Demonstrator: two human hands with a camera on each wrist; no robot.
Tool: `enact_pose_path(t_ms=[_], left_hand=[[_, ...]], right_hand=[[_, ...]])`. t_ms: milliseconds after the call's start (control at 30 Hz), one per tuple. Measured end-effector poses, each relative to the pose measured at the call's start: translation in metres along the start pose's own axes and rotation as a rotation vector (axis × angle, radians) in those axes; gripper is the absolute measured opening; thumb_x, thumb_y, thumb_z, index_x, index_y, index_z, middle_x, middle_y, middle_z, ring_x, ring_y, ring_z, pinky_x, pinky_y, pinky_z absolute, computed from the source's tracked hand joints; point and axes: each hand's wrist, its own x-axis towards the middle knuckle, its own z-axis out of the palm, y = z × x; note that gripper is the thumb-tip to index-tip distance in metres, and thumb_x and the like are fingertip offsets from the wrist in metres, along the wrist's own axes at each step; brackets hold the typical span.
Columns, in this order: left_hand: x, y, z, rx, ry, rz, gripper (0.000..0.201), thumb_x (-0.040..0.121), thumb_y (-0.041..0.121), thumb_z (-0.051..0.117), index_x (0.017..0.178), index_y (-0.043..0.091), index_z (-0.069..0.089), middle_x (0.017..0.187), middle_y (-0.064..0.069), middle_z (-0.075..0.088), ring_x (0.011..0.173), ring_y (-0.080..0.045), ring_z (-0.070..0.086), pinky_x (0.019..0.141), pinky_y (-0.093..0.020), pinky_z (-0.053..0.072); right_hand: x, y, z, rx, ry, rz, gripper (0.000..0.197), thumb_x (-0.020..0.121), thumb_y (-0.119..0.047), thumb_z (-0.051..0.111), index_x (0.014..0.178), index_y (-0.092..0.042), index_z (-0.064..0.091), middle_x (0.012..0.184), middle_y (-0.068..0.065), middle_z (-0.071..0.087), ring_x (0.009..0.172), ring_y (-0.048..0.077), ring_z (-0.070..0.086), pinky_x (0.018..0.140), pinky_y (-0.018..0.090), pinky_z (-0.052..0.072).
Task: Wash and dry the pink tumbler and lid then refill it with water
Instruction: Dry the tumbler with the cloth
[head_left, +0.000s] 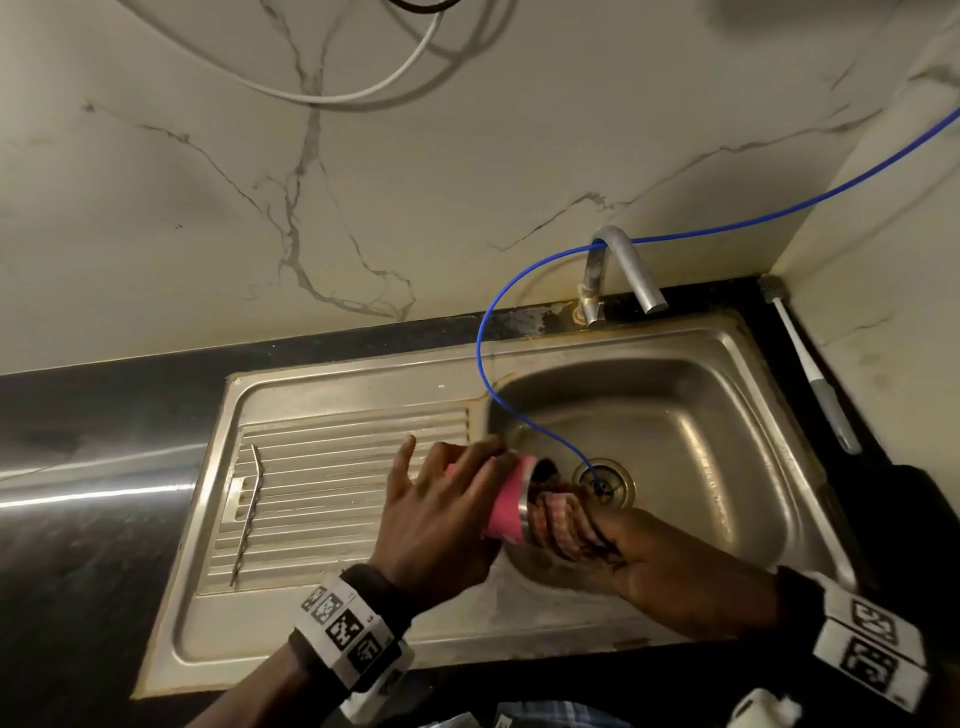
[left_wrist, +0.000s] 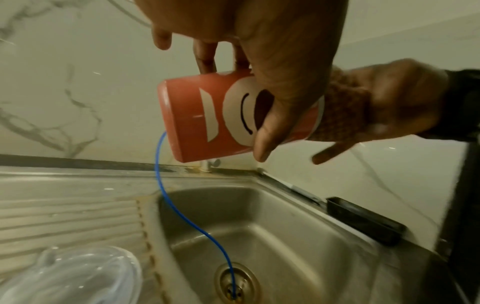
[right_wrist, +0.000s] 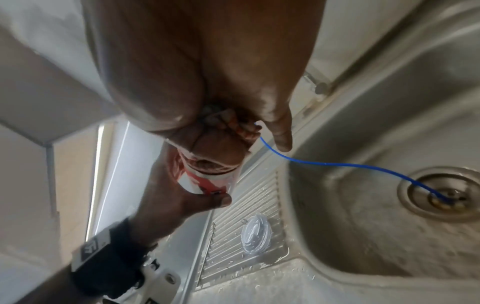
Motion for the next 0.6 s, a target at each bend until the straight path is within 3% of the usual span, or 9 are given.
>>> enact_pose_path(t_ms=[67,100,233,300,333,400,467,533,600], left_hand=[[0.006,-0.007,-0.002,-0.044,0.021,-0.093,0.078,0.071,0.056,0.074,0.142,0.031,0.053,0.145,0.008,0.060,0.119,-0.030,0.065,0.112,-0.070,0.040],[0.008,-0.007,-0.002,-0.084,0.041,-0.141,0.080,0.069,0.058,0.079,0.141,0.031,0.052,0.144,0.008,0.061,0.117,-0.029,0.065,0.109,-0.068,0.043],[0.017,0.011,-0.003,-0.464,0.143,-0.405,0.086,0.057,0.059,0.089,0.133,0.040,0.054,0.122,0.013,0.072,0.102,-0.021,0.072,0.085,-0.049,0.059],[0.025,0.018,-0.008,-0.863,0.182,-0.627,0.086,0.050,0.043,0.100,0.126,0.042,0.058,0.107,0.009,0.078,0.092,-0.019,0.078,0.074,-0.047,0.065],[0.029,0.019,-0.009,-1.071,0.215,-0.719,0.085,0.050,0.028,0.103,0.123,0.035,0.060,0.104,0.004,0.079,0.089,-0.020,0.079,0.070,-0.045,0.066],[0.038,0.018,-0.017,-1.391,0.308,-0.803,0.078,0.054,0.008,0.097,0.122,0.019,0.061,0.107,-0.003,0.077,0.085,-0.015,0.078,0.065,-0.030,0.063],[0.044,0.017,-0.030,-1.544,0.298,-0.807,0.065,0.068,-0.004,0.085,0.126,0.012,0.060,0.109,-0.006,0.075,0.082,-0.011,0.076,0.062,-0.022,0.058],[0.045,0.015,-0.034,-1.591,0.239,-0.780,0.062,0.076,-0.009,0.081,0.130,0.013,0.060,0.112,-0.008,0.076,0.088,-0.014,0.075,0.067,-0.030,0.059],[0.043,0.015,-0.037,-1.618,0.180,-0.763,0.068,0.071,0.002,0.085,0.133,0.019,0.061,0.121,-0.006,0.077,0.102,-0.021,0.073,0.086,-0.045,0.056]], right_hand=[[-0.003,-0.002,-0.004,0.171,0.088,0.034,0.081,0.081,0.027,0.045,0.138,-0.029,0.055,0.136,-0.027,0.061,0.133,-0.006,0.052,0.115,0.014,0.034],[-0.003,0.000,-0.002,0.196,0.133,0.010,0.078,0.082,0.024,0.049,0.136,-0.031,0.055,0.133,-0.029,0.062,0.131,-0.006,0.054,0.114,0.015,0.037],[0.002,-0.006,0.006,0.239,0.449,-0.210,0.059,0.088,0.007,0.074,0.132,-0.031,0.063,0.133,-0.019,0.067,0.129,0.004,0.060,0.111,0.021,0.044],[0.007,-0.009,0.004,0.025,0.694,-0.365,0.048,0.086,-0.002,0.081,0.126,-0.026,0.070,0.130,-0.014,0.070,0.127,0.010,0.063,0.108,0.030,0.049],[0.009,-0.006,0.003,-0.094,0.771,-0.419,0.044,0.085,-0.004,0.082,0.124,-0.023,0.073,0.128,-0.014,0.070,0.125,0.011,0.063,0.106,0.035,0.050],[0.013,-0.001,0.008,-0.221,0.839,-0.441,0.039,0.089,-0.009,0.078,0.124,-0.026,0.073,0.127,-0.017,0.069,0.121,0.009,0.064,0.102,0.046,0.050],[0.016,0.001,0.019,-0.127,0.824,-0.412,0.037,0.095,-0.009,0.074,0.126,-0.030,0.071,0.131,-0.013,0.067,0.122,0.011,0.065,0.103,0.051,0.049],[0.018,-0.005,0.025,0.049,0.782,-0.418,0.037,0.096,-0.010,0.072,0.126,-0.031,0.070,0.131,-0.010,0.064,0.120,0.014,0.066,0.102,0.045,0.053],[0.023,-0.016,0.023,0.137,0.815,-0.380,0.034,0.096,-0.020,0.069,0.127,-0.033,0.066,0.130,-0.011,0.063,0.118,0.011,0.066,0.099,0.039,0.055]])
